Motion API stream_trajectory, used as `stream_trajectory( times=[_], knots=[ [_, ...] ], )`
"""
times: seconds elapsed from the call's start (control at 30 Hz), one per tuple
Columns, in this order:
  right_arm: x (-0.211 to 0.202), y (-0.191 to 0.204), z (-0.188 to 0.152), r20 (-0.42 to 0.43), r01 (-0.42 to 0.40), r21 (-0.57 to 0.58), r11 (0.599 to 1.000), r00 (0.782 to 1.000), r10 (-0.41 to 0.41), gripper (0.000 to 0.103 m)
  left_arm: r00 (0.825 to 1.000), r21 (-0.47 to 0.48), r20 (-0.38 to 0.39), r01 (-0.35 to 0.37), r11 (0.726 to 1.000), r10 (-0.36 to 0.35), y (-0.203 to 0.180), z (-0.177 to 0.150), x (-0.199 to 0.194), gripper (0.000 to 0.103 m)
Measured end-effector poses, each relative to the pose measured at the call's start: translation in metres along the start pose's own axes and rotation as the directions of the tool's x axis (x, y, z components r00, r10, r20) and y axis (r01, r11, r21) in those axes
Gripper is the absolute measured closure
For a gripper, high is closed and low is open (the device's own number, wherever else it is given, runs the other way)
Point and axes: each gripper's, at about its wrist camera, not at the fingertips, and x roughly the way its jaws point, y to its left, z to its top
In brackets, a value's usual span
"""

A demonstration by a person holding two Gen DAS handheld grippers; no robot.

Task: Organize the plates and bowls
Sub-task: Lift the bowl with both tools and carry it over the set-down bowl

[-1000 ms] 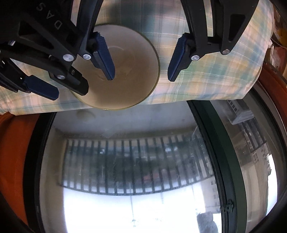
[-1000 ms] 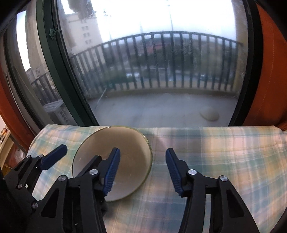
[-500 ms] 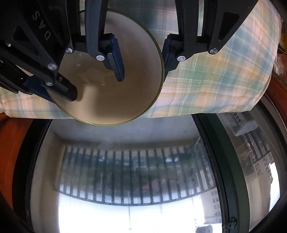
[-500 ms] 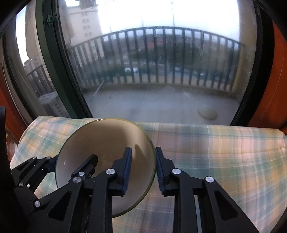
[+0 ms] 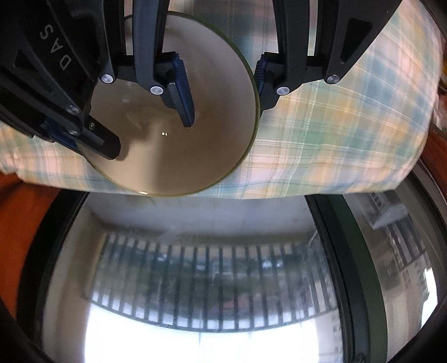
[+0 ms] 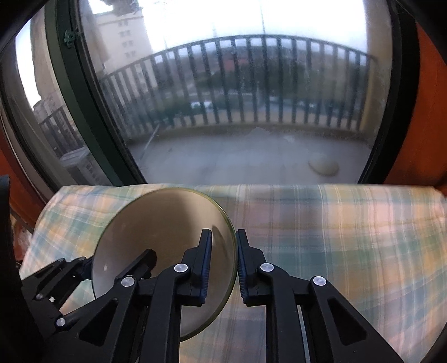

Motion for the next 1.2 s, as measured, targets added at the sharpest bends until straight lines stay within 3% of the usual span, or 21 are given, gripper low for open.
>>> stream_trajectory(
  times=[0.27, 0.33, 0.43, 0.73, 1.03, 1.2],
  knots=[
    [-0.034, -0.007, -0.017, -0.012, 0.04, -0.011, 0.999, 0.999, -0.04, 0.083, 0.999, 0.068, -0.021, 0.037, 0.997, -0.036, -0.021, -0.018, -0.024, 0.065],
    [-0.043, -0.008, -0.023, -0.012, 0.053, -0.019, 0.998, 0.999, -0.053, 0.083, 0.999, 0.088, -0.04, 0.02, 0.996, -0.016, -0.027, -0.027, -0.034, 0.065],
    [-0.057, -0.011, -0.034, -0.02, 0.056, -0.025, 0.998, 0.998, -0.056, 0.083, 1.0, 0.125, -0.01, 0.01, 0.992, -0.009, -0.032, -0.036, -0.047, 0.066],
    [-0.084, -0.018, -0.053, -0.037, 0.069, -0.085, 0.994, 0.997, -0.072, 0.083, 0.999, 0.154, -0.022, 0.031, 0.988, -0.028, -0.043, -0.048, -0.058, 0.066],
    [-0.078, -0.033, -0.066, -0.079, 0.045, -0.092, 0.995, 0.995, -0.053, 0.083, 0.992, 0.15, -0.109, 0.078, 0.986, -0.062, -0.054, -0.067, -0.044, 0.066],
    [-0.076, -0.037, -0.073, -0.091, 0.035, -0.102, 0.994, 0.995, -0.044, 0.083, 0.993, 0.162, -0.094, 0.084, 0.983, -0.069, -0.057, -0.068, -0.047, 0.066]
  ],
)
